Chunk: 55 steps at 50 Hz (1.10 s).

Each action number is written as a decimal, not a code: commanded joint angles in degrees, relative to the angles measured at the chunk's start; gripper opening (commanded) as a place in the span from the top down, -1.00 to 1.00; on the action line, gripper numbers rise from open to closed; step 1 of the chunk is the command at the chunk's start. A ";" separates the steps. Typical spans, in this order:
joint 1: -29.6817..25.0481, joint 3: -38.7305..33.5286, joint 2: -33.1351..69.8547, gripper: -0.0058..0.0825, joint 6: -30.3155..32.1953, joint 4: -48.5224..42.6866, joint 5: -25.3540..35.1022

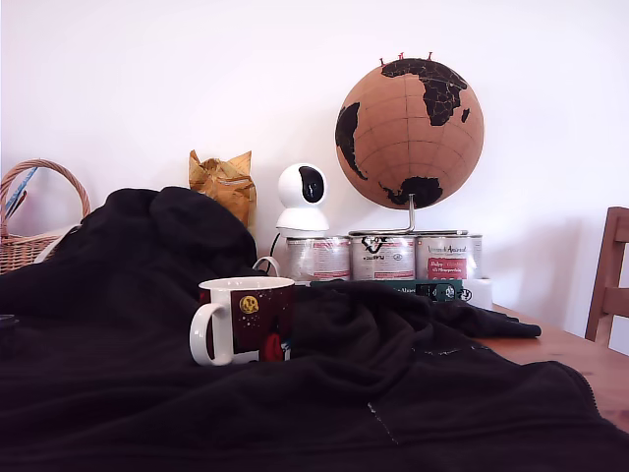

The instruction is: Pick the grey coffee capsule and place it inside the red coffee cup

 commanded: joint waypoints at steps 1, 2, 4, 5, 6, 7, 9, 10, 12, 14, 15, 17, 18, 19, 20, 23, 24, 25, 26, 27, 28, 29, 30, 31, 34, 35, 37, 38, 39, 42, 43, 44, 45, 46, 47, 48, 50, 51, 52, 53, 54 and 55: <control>0.15 -0.61 4.20 -0.47 0.74 3.96 -0.31; 0.15 -0.61 5.70 -0.49 0.76 4.98 -0.31; 0.15 -0.61 8.70 -0.49 0.76 7.15 -0.46; 0.15 -0.61 10.43 -0.49 0.81 8.37 -0.57; 0.15 -0.61 11.93 -0.49 0.92 9.53 -0.66; 0.15 -0.61 13.25 -0.49 0.92 10.58 -0.76; 0.15 -0.61 16.26 -0.49 0.94 13.03 -0.98; 0.15 -0.61 17.64 -0.49 1.03 14.23 -0.98; 0.15 -0.59 20.28 -0.49 1.14 16.46 -1.29; 0.15 -0.59 23.12 -0.49 1.46 18.95 -1.68; 0.15 -0.57 24.28 -0.49 1.68 20.22 -1.99; 0.15 -0.50 26.88 -0.49 1.92 22.67 -2.54; 0.15 -0.42 28.17 -0.49 2.10 23.78 -2.89; 0.15 -0.26 29.57 -0.49 2.16 25.18 -3.04; 0.17 -0.11 30.67 -0.49 2.38 26.16 -3.10; 0.35 0.79 34.18 -0.49 2.43 28.37 -3.30; 0.46 1.18 35.36 -0.49 2.43 28.74 -3.30; 0.61 1.62 36.44 -0.49 2.43 29.03 -3.32; 0.72 2.05 37.44 -0.49 2.43 29.29 -3.32; 0.85 2.58 38.58 -0.49 2.45 29.48 -3.30; 0.94 3.10 39.58 -0.49 2.45 29.66 -3.28; 1.03 3.54 40.39 -0.49 2.47 29.97 -3.23; 1.09 4.09 41.53 -0.48 2.56 30.45 -3.10; 1.14 4.57 42.51 -0.48 2.56 30.95 -2.95; 1.31 6.01 45.16 -0.48 2.64 32.00 -2.86; 1.38 6.51 45.92 -0.48 2.73 32.22 -2.86; 1.44 7.72 47.50 -0.48 2.89 32.30 -2.82; 1.44 8.24 48.11 -0.48 3.54 32.28 -2.82; 1.44 8.85 48.83 -0.48 3.67 32.26 -2.82; 1.57 10.58 51.19 -0.48 4.02 32.26 -2.67; 1.70 11.10 51.89 -0.48 4.04 32.20 -2.49; 1.77 11.63 52.41 -0.48 4.15 32.17 -1.92; 1.81 12.13 53.20 -0.48 4.20 32.13 -1.49; 1.84 12.68 53.94 -0.48 4.20 32.11 -1.22; 1.84 13.14 54.53 -0.48 4.20 32.11 -0.85; 1.88 13.66 55.23 -0.48 4.15 32.09 -0.61; 1.88 14.56 56.41 -0.47 4.15 31.85 -0.46; 1.88 15.02 56.96 -0.47 4.20 31.78 -0.48; 1.88 15.47 57.51 -0.47 4.37 31.76 -0.46; 1.88 15.91 58.03 -0.47 4.39 31.76 -0.46; 1.88 16.31 58.49 -0.46 4.39 31.76 -0.46; 1.88 16.68 58.93 -0.45 4.79 31.76 -0.48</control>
